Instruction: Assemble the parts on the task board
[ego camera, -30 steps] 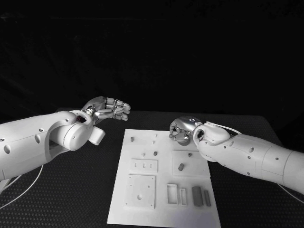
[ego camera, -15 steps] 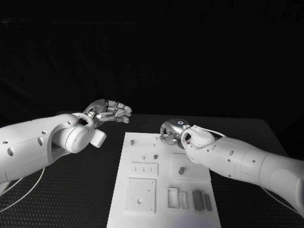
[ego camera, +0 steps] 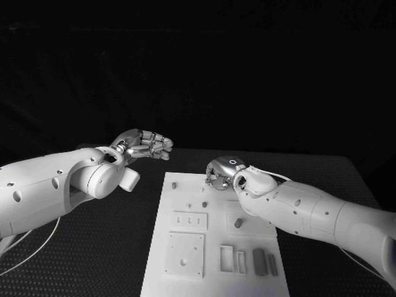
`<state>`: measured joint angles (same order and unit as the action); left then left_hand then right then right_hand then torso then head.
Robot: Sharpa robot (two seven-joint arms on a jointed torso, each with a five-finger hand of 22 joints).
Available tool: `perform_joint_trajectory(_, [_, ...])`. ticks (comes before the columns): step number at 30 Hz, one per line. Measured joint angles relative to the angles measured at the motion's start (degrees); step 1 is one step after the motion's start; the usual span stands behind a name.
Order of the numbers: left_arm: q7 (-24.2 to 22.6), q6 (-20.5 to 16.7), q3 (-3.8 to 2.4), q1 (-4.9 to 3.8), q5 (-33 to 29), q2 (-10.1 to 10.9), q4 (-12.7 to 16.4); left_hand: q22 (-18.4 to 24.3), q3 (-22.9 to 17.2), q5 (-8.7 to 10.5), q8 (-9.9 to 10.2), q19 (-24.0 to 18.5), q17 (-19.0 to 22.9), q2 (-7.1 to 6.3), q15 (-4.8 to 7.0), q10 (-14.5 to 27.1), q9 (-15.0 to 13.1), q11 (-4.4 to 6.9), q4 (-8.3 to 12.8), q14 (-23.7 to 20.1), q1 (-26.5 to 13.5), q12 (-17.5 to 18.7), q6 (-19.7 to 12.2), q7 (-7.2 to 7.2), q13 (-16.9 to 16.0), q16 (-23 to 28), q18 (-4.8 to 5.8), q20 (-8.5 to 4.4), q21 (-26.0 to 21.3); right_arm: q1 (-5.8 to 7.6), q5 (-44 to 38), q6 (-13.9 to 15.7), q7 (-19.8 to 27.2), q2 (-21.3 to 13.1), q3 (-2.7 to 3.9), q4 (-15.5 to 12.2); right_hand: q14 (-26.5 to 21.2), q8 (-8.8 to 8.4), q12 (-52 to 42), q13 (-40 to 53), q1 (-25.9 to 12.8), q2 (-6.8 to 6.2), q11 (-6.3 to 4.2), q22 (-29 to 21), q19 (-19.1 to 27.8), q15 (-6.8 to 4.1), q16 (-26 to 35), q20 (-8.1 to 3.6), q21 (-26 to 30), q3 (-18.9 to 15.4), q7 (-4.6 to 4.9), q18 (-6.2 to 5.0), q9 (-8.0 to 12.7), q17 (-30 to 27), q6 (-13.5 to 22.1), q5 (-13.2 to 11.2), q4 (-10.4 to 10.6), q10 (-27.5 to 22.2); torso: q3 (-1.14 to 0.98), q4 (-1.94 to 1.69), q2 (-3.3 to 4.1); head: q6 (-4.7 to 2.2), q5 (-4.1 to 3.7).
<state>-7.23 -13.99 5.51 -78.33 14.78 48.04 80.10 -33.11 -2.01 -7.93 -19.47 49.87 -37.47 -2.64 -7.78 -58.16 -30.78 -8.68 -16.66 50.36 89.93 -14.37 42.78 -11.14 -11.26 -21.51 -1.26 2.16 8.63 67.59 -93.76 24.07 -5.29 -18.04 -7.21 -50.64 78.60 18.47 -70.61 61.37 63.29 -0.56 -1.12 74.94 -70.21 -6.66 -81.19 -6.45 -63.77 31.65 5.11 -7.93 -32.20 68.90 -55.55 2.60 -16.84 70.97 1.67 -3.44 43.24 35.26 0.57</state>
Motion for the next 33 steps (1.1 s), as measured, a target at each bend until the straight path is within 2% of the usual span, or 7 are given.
perform_joint_trajectory(4, [0.01,0.0,0.0,-0.16,0.03,0.04,0.01,0.04,0.0,0.0,0.0,0.0,-0.05,0.0,0.0,0.0,0.0,0.0,0.0,0.0,0.0,0.0,0.0,0.0,-0.05,0.0,0.0,0.0,0.0,0.0,-0.18,0.38,-0.26,-0.02,-0.01,-0.29,-0.12,0.0,0.0,0.0,0.0,0.0,0.0,0.0,0.0,-0.12,0.0,0.0,0.0,0.0,0.0,0.0,-0.7,0.0,0.0,0.0,0.0,0.0,-0.01,0.05,0.03,0.08,0.25])
perform_joint_trajectory(16, [0.01,0.01,0.0,-0.17,0.08,0.18,-0.25,0.04,0.0,0.0,0.0,0.0,-0.11,0.0,0.0,0.0,0.01,0.0,0.0,0.0,0.0,0.0,0.0,0.0,-0.05,0.0,0.01,0.0,0.0,0.0,-0.65,1.44,-1.03,-1.06,-0.01,-2.17,-0.12,-0.03,0.0,-0.03,0.0,0.0,0.0,0.0,0.0,-0.12,0.0,0.01,0.0,0.15,0.0,-0.01,-0.75,-0.01,0.0,-0.17,0.16,0.0,-0.07,0.21,-0.06,0.29,0.69])
perform_joint_trajectory(33, [0.01,0.01,0.0,-0.19,0.12,0.3,-0.65,0.08,0.0,0.0,0.0,0.0,-0.21,0.0,0.0,0.0,-0.04,0.0,0.0,0.0,0.0,0.0,0.0,0.0,-0.09,0.0,0.02,0.0,0.0,0.01,-0.88,3.14,-1.36,-1.55,-0.01,-3.24,0.11,-0.24,0.22,-0.03,0.0,0.0,0.0,0.0,-0.09,-0.29,0.0,0.11,-0.24,0.31,-0.18,-0.09,-0.78,-0.07,-0.18,-0.17,0.0,0.0,-0.07,0.22,-0.06,0.41,0.88])
